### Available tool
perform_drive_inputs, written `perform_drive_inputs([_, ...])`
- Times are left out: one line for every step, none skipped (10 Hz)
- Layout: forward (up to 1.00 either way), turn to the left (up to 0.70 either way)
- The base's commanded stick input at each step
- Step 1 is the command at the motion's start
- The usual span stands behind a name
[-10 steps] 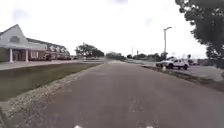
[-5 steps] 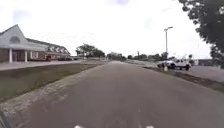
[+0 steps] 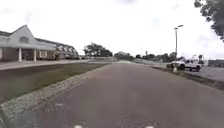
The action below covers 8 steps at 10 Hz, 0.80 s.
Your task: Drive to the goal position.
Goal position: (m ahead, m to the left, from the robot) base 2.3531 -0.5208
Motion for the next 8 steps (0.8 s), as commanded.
perform_drive_inputs([0.70,0.00])
perform_drive_inputs([0.70,0.00])
perform_drive_inputs([0.70,0.00])
perform_drive_inputs([0.70,0.00])
perform_drive_inputs([0.70,0.00])
perform_drive_inputs([0.70,0.00])
perform_drive_inputs([0.70,0.00])
perform_drive_inputs([0.70,0.00])
